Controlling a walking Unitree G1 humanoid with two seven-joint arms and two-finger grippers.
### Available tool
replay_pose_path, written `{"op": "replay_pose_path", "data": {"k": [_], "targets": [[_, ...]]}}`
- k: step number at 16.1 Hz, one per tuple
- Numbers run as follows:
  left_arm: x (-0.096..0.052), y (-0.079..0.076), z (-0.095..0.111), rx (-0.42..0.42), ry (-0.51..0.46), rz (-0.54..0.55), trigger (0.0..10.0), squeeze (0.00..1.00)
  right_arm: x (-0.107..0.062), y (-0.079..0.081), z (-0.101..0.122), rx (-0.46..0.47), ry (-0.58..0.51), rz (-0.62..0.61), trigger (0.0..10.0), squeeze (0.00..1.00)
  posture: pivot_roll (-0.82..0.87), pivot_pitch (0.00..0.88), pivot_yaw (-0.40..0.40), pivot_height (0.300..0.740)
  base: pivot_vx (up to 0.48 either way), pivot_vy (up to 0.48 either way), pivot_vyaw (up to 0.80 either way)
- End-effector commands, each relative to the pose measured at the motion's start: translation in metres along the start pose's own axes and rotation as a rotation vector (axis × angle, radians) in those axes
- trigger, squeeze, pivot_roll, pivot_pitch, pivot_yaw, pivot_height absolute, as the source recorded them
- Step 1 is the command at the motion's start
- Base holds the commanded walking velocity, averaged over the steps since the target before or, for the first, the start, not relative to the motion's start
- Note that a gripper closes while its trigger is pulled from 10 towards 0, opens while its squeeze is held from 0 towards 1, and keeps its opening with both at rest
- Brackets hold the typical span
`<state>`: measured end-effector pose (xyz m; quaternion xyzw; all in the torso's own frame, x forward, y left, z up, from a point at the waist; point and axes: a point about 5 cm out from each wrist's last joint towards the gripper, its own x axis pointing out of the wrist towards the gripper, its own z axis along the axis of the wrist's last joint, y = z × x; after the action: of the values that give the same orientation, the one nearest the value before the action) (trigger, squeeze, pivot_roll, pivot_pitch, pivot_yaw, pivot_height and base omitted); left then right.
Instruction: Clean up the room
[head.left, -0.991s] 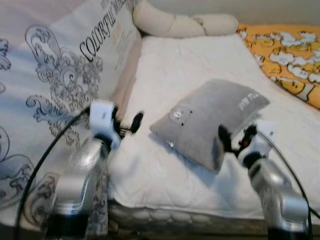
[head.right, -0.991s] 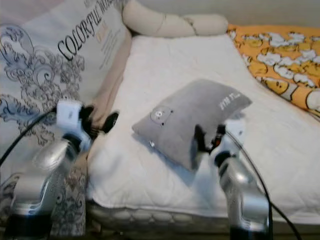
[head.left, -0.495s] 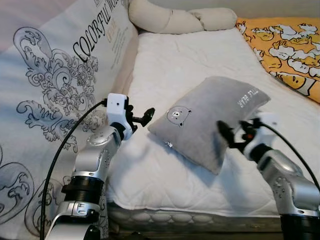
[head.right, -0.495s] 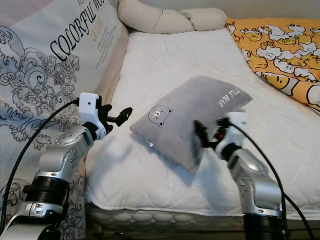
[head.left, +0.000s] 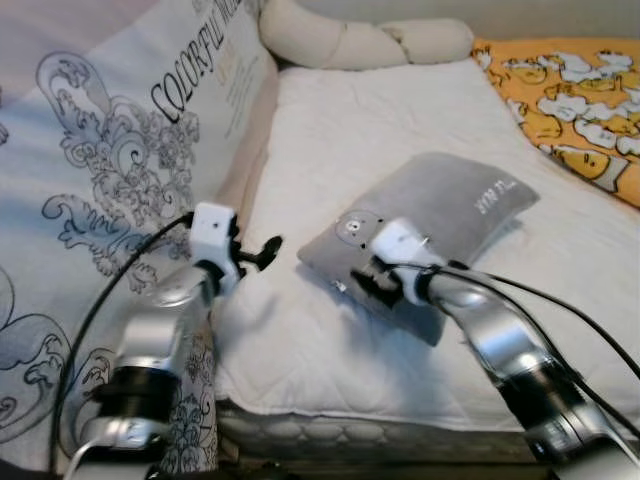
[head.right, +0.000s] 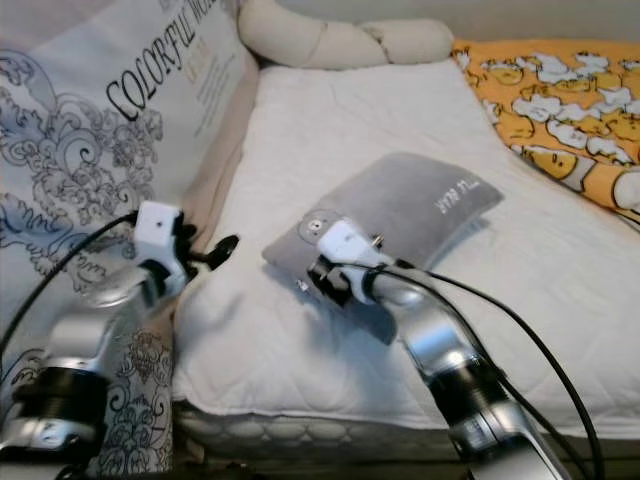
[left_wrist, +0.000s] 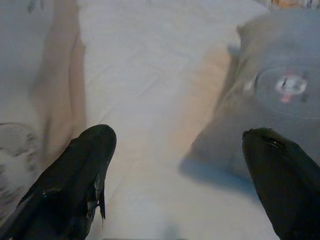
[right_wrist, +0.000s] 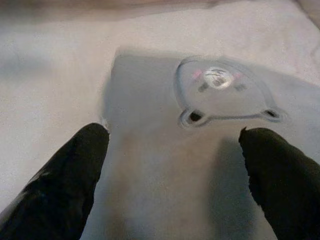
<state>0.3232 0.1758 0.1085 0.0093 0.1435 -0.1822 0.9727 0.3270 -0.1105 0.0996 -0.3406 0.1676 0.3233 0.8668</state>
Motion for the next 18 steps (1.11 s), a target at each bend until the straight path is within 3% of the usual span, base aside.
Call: {"op": "replay_pose_path", "data": {"k": [1,3,4,6,8,9,10,11,18], "targets": [[-0.004,-0.003,0.003,0.058,0.019,-0.051,10.0,1.00,0.010,0.002,-0.002,-0.153,0.066,-0.009,10.0,0.00,-0.04,0.000,0.051,0.740,0.000,0.000,0.00],[-0.016,-0.003,-0.003,0.158,0.098,-0.154,10.0,0.91,0.021,0.006,-0.004,-0.247,0.148,0.003,10.0,0.00,-0.01,0.000,0.039,0.740,0.000,0.000,0.00],[-0.022,-0.004,-0.006,0.195,0.130,-0.199,10.0,0.73,0.026,0.007,-0.008,-0.334,0.200,-0.019,10.0,0.00,0.00,0.000,0.036,0.740,0.000,0.000,0.00],[-0.028,-0.007,-0.006,0.206,0.145,-0.249,10.0,0.60,0.030,0.006,-0.014,-0.412,0.251,-0.054,10.0,0.00,0.00,0.000,0.034,0.740,0.000,0.000,0.00],[-0.037,-0.017,-0.004,0.239,0.148,-0.370,10.0,0.11,0.031,0.003,-0.024,-0.476,0.315,-0.081,10.0,0.00,0.00,0.000,0.034,0.740,0.000,0.000,0.00],[-0.042,-0.022,-0.004,0.259,0.155,-0.429,10.0,0.00,0.031,0.002,-0.027,-0.485,0.331,-0.079,10.0,0.00,0.00,0.000,0.037,0.740,0.000,0.000,0.00],[-0.045,-0.024,-0.004,0.267,0.162,-0.461,10.0,0.00,0.032,0.001,-0.028,-0.494,0.338,-0.081,3.8,0.00,0.00,0.000,0.040,0.740,0.000,0.000,0.00],[-0.046,-0.026,-0.004,0.273,0.170,-0.481,10.0,0.00,0.032,0.000,-0.029,-0.492,0.339,-0.084,0.0,0.00,0.00,0.000,0.041,0.740,0.000,0.000,0.00],[-0.052,-0.030,-0.002,0.280,0.178,-0.550,10.0,0.00,0.032,-0.005,-0.033,-0.440,0.337,-0.105,0.0,0.00,0.00,0.000,0.050,0.740,0.000,0.000,0.00]]}}
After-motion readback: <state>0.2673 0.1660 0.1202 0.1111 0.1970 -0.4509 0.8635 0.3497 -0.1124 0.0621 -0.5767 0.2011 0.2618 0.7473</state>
